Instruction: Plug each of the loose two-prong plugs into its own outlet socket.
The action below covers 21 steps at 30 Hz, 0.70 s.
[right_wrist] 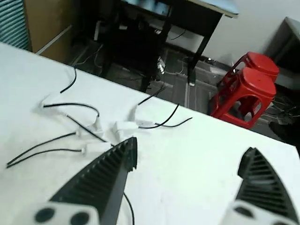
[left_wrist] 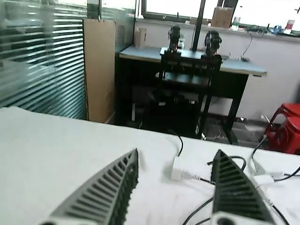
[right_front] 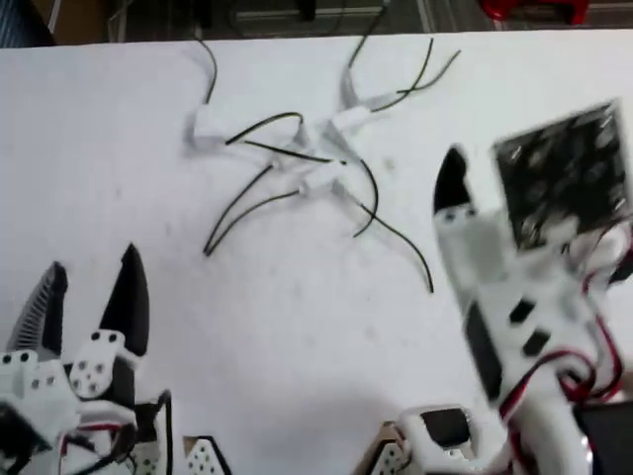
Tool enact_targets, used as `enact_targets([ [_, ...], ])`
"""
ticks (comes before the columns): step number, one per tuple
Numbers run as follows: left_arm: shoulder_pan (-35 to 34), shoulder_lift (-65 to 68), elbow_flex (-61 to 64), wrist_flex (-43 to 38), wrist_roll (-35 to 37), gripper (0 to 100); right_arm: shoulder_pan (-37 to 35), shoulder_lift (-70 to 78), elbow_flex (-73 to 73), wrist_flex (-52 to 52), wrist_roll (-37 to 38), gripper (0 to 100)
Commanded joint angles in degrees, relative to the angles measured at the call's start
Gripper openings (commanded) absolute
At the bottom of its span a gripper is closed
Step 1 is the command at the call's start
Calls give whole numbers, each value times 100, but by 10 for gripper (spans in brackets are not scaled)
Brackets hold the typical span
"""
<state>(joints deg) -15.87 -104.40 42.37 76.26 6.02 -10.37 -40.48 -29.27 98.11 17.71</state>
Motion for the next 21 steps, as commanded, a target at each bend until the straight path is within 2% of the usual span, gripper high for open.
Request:
enact_targets([
  [1, 84, -4, 431, 44, -580, 254, -259, -1226, 2101, -505, -35, 337],
  [3, 84, -4, 642, 44, -1187, 253, -242, -1842, 3033, -840, -26, 337],
  [5, 66, -4, 809, 44, -1495, 252, -233, -2501, 4026, -1182, 0, 337],
  [11, 57, -4, 1811, -44, -1503, 252, -233, -4646, 6769, -2211, 9, 337],
  [16, 57, -4, 2541, -369, -1503, 252, -233, -6167, 8334, -2765, 18, 337],
  [21, 57, -4, 3253, -800, -1477, 244, -233, -6167, 9196, -2826, 18, 337],
])
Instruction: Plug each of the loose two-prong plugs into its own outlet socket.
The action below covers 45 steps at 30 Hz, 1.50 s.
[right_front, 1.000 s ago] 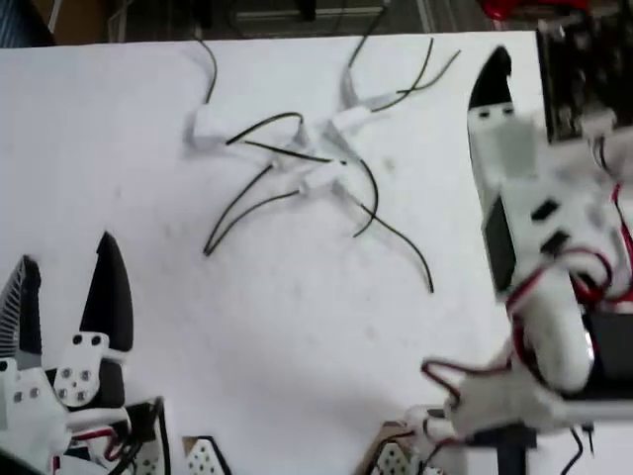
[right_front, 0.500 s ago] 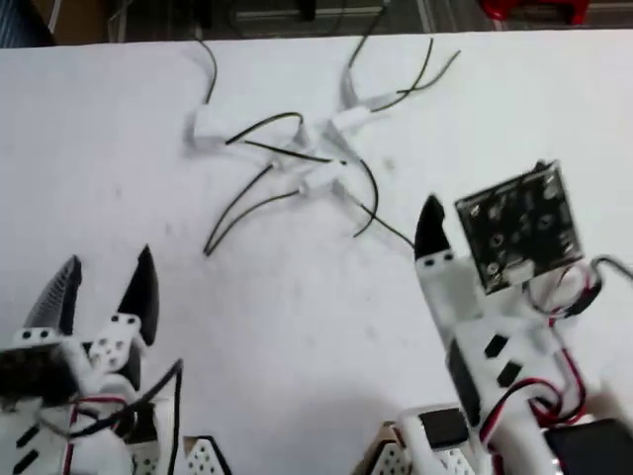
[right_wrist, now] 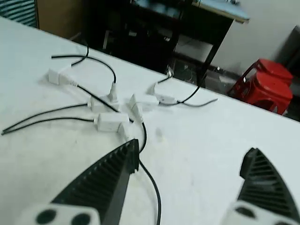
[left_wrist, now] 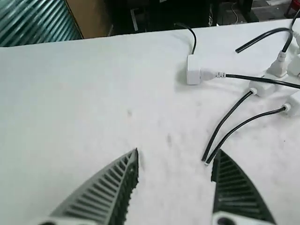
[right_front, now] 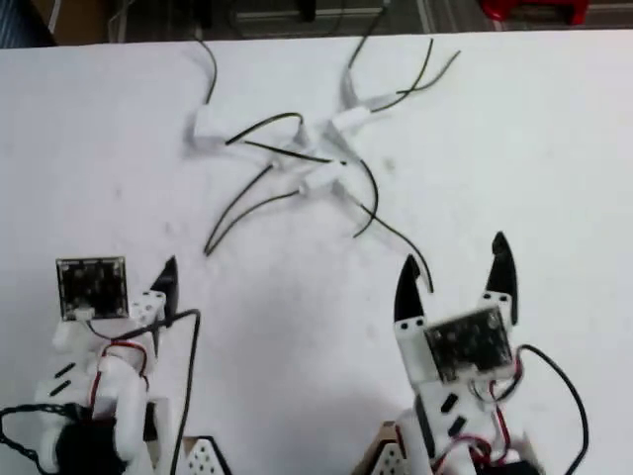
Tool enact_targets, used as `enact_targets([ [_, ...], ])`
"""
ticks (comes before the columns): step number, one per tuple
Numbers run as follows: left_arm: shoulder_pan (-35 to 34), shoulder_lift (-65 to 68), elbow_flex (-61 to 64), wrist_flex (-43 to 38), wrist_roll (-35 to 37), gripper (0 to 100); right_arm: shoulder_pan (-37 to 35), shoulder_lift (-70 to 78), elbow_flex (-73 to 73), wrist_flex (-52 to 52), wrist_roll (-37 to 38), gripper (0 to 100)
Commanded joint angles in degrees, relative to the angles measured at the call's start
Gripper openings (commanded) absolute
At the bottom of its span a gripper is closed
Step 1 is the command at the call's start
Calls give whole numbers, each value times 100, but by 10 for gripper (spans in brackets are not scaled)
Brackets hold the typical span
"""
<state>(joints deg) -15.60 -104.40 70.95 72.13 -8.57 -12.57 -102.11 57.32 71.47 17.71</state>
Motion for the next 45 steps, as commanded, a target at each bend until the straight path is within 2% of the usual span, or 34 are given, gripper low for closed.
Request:
enact_targets([
  [1, 31, -4, 536, -457, 70, 226, -13, -4, 703, -163, 18, 337],
  [5, 31, -4, 958, -580, 589, 105, -13, -110, 1354, -163, 18, 337],
  [8, 31, -4, 1196, -554, 686, 17, 4, -110, 1785, -145, 18, 337],
  [11, 31, -4, 1521, -554, 686, 43, 426, -110, 2022, -154, 18, 329],
  [13, 31, -4, 1741, -554, 686, 37, 778, -110, 2084, -154, 18, 279],
  [16, 31, -4, 1934, -563, 686, 35, 1226, -110, 2092, -154, 18, 148],
  [20, 22, -4, 2119, -554, 695, 37, 1437, -110, 2119, -154, 18, 12],
  [23, 22, -4, 2330, -554, 695, 37, 1429, -110, 2215, -145, 18, 36],
  [30, 22, 4, 2611, -519, 712, 35, 1420, -110, 2840, -127, 18, 19],
  [37, 22, 4, 2611, 18, 721, 37, 1420, -110, 3763, -127, 18, 19],
  [45, 22, 4, 2611, 132, 695, 35, 1429, -110, 3956, 119, 18, 18],
])
